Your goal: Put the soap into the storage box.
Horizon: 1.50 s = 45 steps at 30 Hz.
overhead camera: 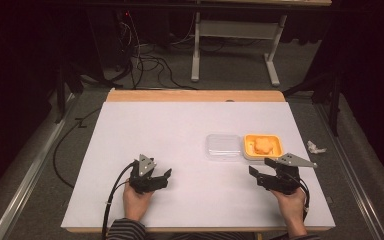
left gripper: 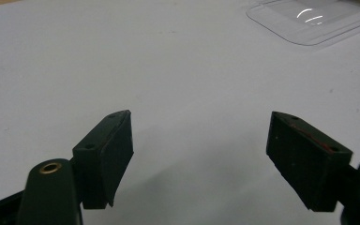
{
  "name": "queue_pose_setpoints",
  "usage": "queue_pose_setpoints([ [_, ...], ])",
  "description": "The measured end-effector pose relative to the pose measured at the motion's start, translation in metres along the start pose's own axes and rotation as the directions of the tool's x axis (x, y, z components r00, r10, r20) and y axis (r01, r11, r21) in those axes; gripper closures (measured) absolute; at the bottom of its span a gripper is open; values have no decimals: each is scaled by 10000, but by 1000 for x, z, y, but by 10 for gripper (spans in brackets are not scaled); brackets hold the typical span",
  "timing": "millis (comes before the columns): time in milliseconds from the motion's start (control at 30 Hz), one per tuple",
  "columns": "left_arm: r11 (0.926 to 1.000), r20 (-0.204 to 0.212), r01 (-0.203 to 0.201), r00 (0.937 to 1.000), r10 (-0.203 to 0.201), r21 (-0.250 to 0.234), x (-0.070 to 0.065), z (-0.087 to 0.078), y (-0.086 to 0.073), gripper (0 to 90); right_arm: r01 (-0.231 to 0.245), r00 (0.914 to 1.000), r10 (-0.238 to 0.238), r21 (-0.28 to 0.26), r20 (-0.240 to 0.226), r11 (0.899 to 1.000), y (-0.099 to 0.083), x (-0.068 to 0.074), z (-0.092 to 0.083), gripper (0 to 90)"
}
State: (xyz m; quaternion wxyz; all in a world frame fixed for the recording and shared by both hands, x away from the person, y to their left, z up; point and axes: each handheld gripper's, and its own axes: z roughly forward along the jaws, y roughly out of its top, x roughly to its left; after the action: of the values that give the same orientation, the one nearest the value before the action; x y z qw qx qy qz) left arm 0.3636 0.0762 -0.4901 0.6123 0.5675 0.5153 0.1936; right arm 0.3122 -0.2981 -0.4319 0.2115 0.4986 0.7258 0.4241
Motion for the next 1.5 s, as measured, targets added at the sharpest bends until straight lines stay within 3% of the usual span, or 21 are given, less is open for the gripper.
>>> queue_pose_setpoints([
  [667, 10000, 1, -1, 10000, 1, 9, 0, 0, 0, 239, 55, 10000, -53, 255, -73, 9997, -13, 13, 16, 286],
  [1500, 10000, -5, -53, 10000, 53, 15, 0, 0, 0, 239, 629, 9980, -636, 848, 50, 9944, -29, 29, 37, 287],
])
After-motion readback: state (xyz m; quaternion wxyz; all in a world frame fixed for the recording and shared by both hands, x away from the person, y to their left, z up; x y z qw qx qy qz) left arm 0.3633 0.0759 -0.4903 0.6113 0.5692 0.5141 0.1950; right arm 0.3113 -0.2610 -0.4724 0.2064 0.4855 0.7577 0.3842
